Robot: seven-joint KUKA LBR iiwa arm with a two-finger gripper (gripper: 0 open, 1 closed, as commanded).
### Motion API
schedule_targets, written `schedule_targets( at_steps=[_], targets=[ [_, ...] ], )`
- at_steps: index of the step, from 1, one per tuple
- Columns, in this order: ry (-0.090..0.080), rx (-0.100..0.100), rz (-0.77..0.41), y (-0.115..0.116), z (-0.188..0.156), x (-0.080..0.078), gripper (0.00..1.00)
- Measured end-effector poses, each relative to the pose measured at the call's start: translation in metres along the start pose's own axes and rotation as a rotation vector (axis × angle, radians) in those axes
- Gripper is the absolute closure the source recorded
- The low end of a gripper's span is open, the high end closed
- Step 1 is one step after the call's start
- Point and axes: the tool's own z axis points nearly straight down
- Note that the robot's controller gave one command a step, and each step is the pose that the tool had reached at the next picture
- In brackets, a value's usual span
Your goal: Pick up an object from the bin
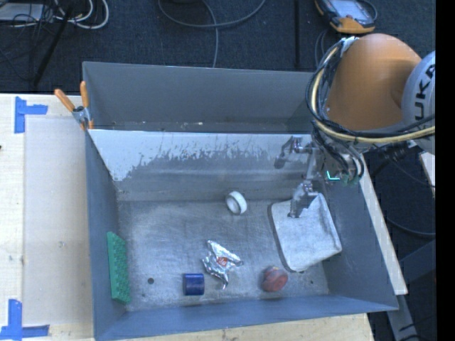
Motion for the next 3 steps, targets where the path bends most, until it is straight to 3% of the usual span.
schedule_targets(
  at_steps=[1, 2, 3],
  targets=[
    [0.002, -0.001, -0.12, 0.06, 0.141, 0.036, 0.0],
    [-0.006, -0.002, -0.139, 0.122, 0.167, 0.093, 0.0],
    [-0.016, 0.0, -0.135, 0.119, 0.164, 0.088, 1.0]
  ],
)
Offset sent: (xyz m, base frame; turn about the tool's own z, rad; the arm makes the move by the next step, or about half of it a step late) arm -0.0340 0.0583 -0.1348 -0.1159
